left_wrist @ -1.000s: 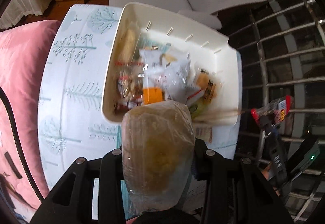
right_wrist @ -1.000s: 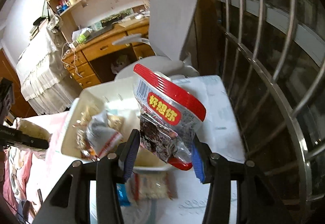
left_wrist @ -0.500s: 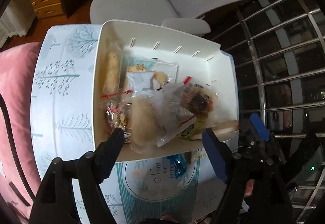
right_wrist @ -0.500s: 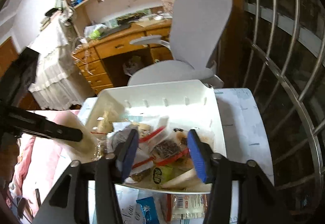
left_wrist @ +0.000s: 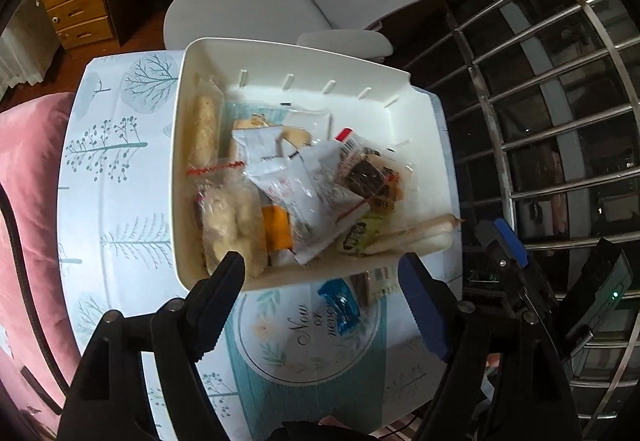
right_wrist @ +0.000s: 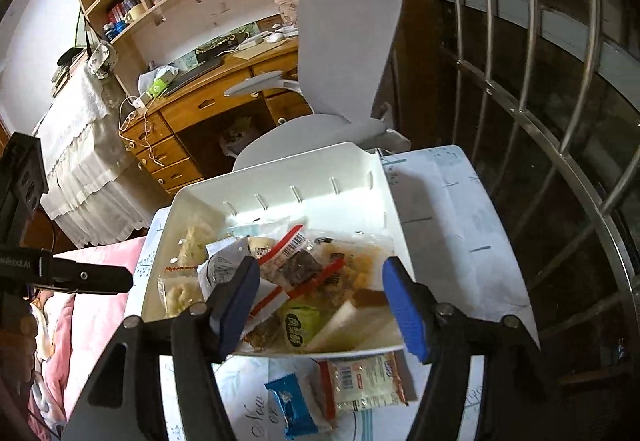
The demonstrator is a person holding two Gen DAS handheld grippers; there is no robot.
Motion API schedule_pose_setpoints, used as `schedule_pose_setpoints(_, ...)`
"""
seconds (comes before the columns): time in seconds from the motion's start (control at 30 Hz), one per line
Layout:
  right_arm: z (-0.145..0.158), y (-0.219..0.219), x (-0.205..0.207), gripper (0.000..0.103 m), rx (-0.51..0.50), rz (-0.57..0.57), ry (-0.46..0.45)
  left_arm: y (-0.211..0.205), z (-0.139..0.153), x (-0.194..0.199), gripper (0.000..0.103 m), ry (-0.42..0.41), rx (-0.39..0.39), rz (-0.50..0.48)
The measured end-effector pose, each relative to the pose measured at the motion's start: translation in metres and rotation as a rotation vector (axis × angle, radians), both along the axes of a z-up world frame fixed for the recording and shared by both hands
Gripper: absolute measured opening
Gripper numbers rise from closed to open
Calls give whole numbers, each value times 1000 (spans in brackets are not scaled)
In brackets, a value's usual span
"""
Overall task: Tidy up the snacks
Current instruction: 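Open both tools to drop the two snacks into the tray, then move both tools down to the blue wrapper and the LIPO pack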
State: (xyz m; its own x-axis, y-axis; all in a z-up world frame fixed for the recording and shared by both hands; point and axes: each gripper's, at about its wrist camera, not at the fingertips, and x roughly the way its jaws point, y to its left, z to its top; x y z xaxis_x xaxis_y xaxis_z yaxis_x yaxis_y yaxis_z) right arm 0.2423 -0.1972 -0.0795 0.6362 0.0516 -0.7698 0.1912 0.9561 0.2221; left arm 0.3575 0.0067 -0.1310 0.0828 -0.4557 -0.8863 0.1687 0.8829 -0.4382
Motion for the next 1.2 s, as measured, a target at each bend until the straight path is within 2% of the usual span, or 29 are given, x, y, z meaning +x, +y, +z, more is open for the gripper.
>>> schedule_pose_setpoints(0.23, 1, -12, -24, 70, 19, -10, 3, -10, 6, -35, 81, -35, -40, 5)
schedule_pose_setpoints(0.53, -25, -18, -61, 71, 2, 18, 10, -27, -23, -78, 81, -15, -67, 70)
schedule_pose_setpoints(0.67, -42, -18, -76, 81, -17, 53, -27, -34, -41, -88, 82, -13, -43, 94)
schedule_pose_setpoints(0.87, -74, -13, -86, 82, -59, 109, -33, -45, -76, -99, 82, 15, -3, 121)
schedule_pose_setpoints(1.2, -116, 0, -85, 82, -142, 193, -14, -70, -123, -92, 82, 52, 91, 132)
